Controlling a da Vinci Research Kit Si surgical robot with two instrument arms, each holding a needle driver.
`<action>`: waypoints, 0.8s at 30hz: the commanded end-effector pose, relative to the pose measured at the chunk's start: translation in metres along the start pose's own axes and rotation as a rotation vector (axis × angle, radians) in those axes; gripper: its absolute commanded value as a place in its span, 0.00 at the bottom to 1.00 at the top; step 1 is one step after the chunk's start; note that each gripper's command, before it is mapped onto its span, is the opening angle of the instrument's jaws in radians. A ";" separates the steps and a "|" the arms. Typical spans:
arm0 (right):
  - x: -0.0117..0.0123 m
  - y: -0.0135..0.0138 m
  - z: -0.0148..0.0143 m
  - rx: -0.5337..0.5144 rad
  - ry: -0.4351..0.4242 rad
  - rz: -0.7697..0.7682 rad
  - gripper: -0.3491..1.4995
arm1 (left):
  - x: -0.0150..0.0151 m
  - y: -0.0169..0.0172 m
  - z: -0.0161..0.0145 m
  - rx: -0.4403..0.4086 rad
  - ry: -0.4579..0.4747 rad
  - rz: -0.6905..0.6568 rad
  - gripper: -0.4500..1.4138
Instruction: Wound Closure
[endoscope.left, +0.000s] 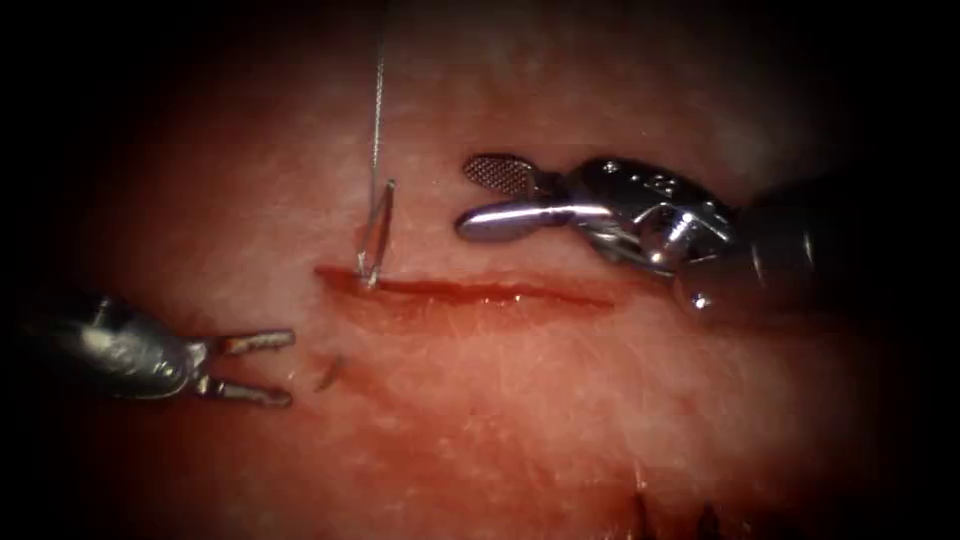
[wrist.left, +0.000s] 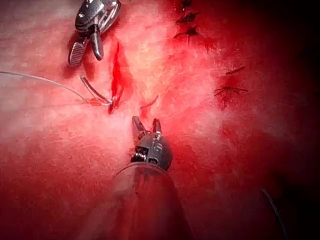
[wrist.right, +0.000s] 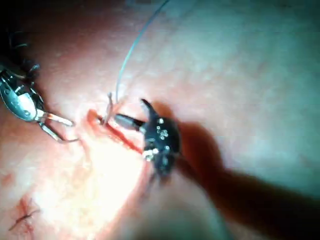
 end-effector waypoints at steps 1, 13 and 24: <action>-0.0014 -0.0001 0.0007 -0.008 -0.001 0.001 0.85 | -0.0003 0.0013 0.0007 -0.010 0.019 -0.004 0.31; -0.0029 0.0003 0.0015 -0.017 0.000 -0.015 0.83 | 0.0005 0.0016 0.0031 -0.048 0.142 0.017 0.29; -0.0037 0.0000 0.0023 -0.024 0.001 -0.028 0.79 | 0.0011 0.0018 0.0028 -0.167 0.181 -0.278 0.00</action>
